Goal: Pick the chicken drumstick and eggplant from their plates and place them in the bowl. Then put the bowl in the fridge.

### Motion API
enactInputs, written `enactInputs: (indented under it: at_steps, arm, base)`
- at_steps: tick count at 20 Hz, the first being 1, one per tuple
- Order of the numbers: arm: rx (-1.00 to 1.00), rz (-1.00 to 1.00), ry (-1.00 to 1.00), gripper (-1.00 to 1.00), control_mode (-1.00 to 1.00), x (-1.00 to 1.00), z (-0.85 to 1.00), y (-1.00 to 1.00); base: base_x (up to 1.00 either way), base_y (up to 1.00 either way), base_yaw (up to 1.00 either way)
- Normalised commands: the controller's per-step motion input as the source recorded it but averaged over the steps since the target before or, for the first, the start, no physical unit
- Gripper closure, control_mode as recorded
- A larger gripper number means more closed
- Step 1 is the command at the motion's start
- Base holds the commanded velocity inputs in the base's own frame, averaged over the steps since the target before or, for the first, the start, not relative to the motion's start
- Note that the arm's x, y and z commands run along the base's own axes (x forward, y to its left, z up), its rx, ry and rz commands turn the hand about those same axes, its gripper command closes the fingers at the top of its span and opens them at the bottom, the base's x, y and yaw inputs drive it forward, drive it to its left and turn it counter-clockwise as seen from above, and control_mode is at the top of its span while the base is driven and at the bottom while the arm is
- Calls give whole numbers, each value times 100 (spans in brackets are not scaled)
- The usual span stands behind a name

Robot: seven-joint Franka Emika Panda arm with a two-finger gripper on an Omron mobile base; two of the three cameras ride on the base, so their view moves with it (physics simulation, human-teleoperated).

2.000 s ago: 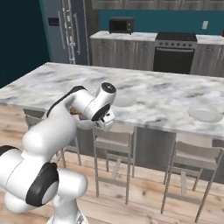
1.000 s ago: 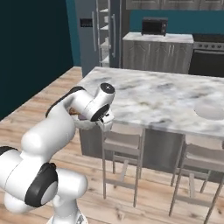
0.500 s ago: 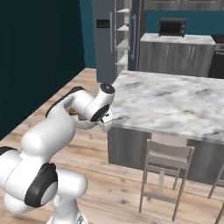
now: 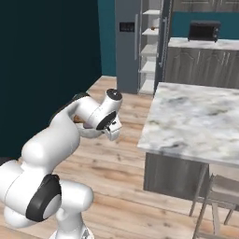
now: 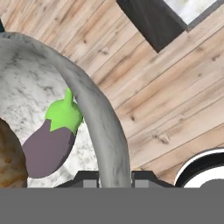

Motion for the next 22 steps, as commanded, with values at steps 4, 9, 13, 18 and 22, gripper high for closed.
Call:
enactInputs:
  at_steps: [4,9,13,18,22]
  arm:
    - [0,0,0,100,100,0,0,0]
    - [0,0,0,100,100,0,0,0]
    - [0,0,0,100,100,0,0,0]
    - [0,0,0,100,100,0,0,0]
    - [0,0,0,100,100,0,0,0]
  base:
    - [75,70,0]
    - [81,55,-2]
    - [84,40,-21]
    - [80,42,-26]
    - [80,49,-15]
